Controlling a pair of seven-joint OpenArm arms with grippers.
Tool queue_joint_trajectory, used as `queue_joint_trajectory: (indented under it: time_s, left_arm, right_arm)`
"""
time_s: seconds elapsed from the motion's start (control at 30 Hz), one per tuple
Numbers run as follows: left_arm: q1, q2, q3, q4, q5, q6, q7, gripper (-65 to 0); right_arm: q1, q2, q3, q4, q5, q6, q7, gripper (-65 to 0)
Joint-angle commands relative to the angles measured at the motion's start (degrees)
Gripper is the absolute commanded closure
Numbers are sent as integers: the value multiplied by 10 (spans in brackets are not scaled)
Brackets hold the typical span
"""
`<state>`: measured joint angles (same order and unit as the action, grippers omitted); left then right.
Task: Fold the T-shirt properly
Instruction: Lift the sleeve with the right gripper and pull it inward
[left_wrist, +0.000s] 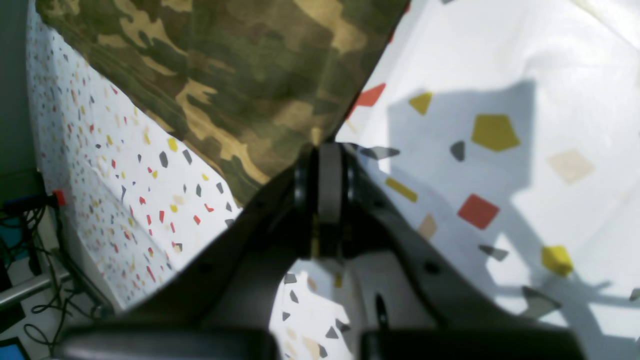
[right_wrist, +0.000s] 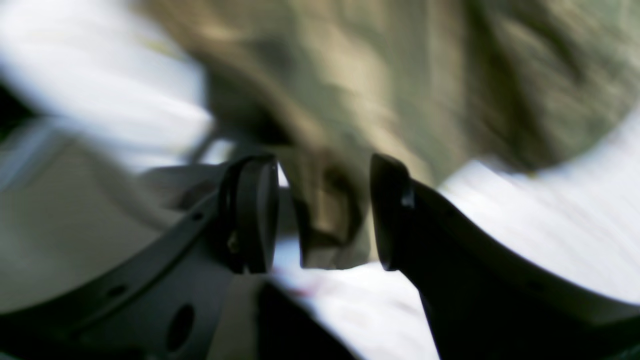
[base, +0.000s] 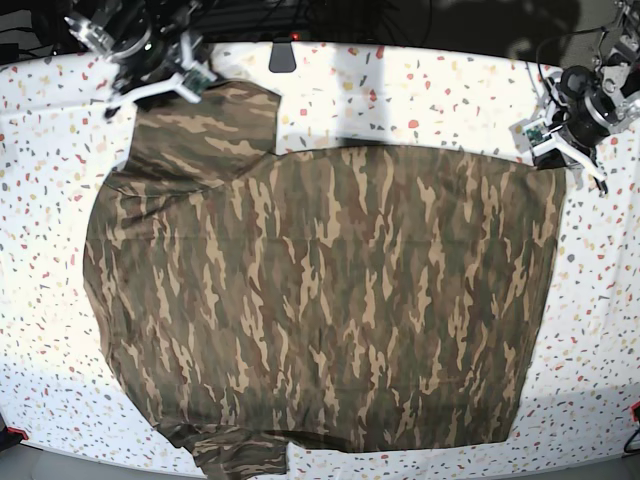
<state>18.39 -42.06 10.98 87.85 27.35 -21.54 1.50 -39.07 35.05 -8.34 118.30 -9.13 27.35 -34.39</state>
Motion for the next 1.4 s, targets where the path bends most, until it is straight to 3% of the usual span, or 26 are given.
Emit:
queue_joint_trajectory:
  time_s: [0.0, 0.27, 0.4, 0.47, 0.63, 1.37]
  left_arm:
    - [-3, -10, -3, 4, 2, -1, 2, 0]
    - [-3, -10, -3, 4, 2, -1, 2, 0]
    - [-3, -10, -3, 4, 2, -1, 2, 0]
    - [-3, -10, -3, 4, 2, -1, 2, 0]
    - [-3, -10, -3, 4, 2, -1, 2, 0]
    - [-3, -10, -3, 4, 2, -1, 2, 0]
  right_arm:
    - [0, 7, 4, 22, -4, -7, 7, -298]
    - [0, 7, 4, 32, -13, -4, -9, -298]
    - [0, 7, 4, 32, -11, 48, 0, -298]
    - [0, 7, 4, 32, -11, 58, 12, -298]
    - [0, 7, 4, 26, -12, 59, 13, -361]
    - [18, 7, 4, -37, -13, 56, -2, -359]
